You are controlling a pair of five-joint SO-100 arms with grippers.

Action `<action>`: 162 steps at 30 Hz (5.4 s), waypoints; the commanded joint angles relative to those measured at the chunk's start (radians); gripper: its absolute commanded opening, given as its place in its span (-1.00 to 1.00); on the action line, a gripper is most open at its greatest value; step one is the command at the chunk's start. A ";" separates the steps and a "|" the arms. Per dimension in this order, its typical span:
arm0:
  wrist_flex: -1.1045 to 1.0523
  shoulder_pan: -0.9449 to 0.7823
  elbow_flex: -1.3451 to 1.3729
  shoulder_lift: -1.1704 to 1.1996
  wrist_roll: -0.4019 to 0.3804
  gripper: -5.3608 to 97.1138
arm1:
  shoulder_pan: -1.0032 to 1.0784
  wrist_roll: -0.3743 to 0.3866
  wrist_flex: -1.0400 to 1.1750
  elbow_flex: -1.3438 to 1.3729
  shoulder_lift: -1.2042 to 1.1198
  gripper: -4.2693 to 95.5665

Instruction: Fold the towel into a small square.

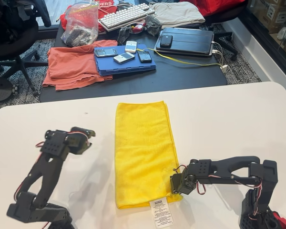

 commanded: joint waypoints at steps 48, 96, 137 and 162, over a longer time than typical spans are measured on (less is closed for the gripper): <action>0.518 0.138 -0.634 0.359 0.000 -0.90 | -0.225 0.000 -0.216 -0.025 -0.046 -0.64; 0.230 0.578 -0.480 -0.028 -0.002 -0.90 | -0.150 -0.002 -0.216 -0.192 -0.083 -0.64; 0.273 0.810 -0.785 0.077 -0.236 -0.40 | 0.060 0.002 -0.216 -0.198 -0.080 -0.64; 0.928 0.288 -0.956 -0.141 0.117 -0.60 | -0.110 0.002 -0.202 -0.393 -0.066 -0.64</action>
